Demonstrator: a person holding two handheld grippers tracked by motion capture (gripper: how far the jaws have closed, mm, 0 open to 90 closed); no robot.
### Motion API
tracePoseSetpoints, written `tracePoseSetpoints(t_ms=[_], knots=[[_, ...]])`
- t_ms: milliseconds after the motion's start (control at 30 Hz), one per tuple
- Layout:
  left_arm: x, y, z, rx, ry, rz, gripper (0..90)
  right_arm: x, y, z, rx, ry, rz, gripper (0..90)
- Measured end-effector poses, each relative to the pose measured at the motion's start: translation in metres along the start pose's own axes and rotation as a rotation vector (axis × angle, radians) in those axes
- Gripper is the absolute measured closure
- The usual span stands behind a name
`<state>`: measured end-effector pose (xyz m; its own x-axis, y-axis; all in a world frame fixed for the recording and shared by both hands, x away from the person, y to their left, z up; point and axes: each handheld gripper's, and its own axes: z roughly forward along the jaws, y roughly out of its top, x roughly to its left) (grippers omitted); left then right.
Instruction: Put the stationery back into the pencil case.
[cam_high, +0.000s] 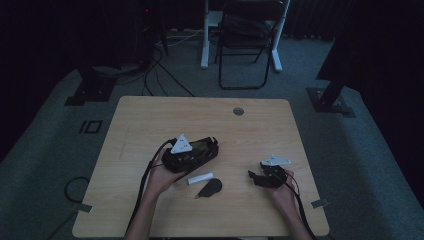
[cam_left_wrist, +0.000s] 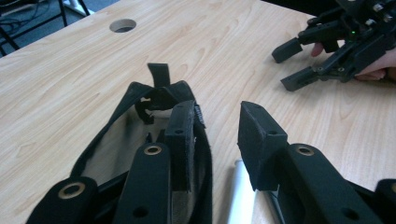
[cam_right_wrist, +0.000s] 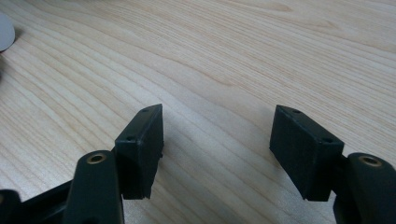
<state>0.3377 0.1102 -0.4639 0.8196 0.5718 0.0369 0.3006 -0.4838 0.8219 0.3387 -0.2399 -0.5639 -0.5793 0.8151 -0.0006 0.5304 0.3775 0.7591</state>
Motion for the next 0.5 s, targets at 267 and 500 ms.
tracePoseSetpoints(t_ms=[267, 500], knots=[[-0.0052, -0.0005, 0.0005, -0.008, -0.031, 0.011, 64.7, -0.0002, 0.0, 0.0, 0.0, 0.0, -0.002, 35.0], [-0.0086, -0.0034, 0.0012, 0.001, -0.037, 0.025, 64.6, 0.0, 0.0, 0.0, 0.0, 0.0, 0.0, 35.0]])
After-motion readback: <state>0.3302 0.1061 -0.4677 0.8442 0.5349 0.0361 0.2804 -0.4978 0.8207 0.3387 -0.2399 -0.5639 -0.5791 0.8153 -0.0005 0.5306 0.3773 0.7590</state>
